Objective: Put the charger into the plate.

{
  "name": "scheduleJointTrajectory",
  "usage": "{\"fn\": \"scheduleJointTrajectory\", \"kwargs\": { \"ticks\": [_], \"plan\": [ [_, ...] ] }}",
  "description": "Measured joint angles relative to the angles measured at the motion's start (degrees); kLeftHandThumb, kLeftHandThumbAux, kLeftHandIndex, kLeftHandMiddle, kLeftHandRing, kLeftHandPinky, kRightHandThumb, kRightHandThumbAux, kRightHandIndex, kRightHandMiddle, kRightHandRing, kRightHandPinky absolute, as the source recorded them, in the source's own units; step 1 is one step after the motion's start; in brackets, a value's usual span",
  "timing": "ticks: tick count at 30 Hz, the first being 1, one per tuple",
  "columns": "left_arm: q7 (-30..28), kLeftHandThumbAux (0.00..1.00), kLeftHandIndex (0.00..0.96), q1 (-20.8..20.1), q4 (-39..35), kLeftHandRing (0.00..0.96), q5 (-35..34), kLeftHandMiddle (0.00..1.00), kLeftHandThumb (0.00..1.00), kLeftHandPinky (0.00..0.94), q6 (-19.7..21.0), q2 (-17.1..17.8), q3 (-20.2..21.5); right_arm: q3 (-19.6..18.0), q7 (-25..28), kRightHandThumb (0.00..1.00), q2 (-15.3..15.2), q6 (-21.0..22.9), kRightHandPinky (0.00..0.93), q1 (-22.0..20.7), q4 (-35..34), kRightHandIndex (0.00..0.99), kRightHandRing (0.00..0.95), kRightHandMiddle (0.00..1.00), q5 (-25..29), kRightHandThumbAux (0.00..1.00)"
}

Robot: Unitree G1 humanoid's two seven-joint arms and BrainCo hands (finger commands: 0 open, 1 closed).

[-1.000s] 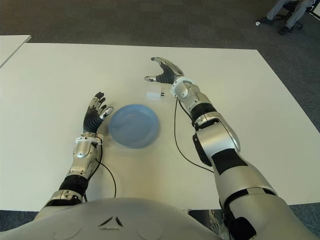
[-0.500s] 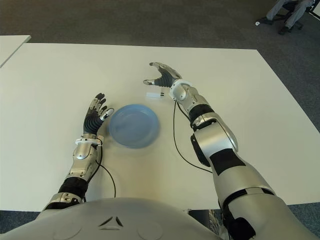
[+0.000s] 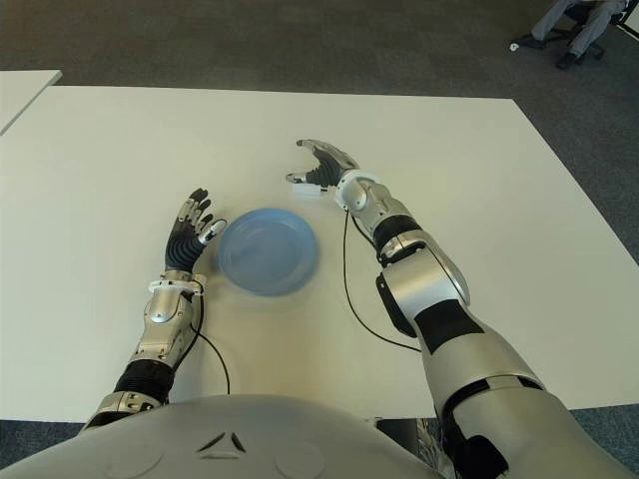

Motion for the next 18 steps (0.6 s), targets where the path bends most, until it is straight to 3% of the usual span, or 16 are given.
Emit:
{"fn": "scheduleJointTrajectory", "kwargs": {
  "ticks": [18],
  "plan": [
    [-0.1,0.566,0.000,4.9,-6.8,0.062,-0.4,0.070,0.000,0.065,2.9,0.0,-0.5,3.1,-2.3,0.340,0.2,1.7,0.048,4.2,1.2,0.000,0.000,0.000,-2.4,0.473]
  ]
}}
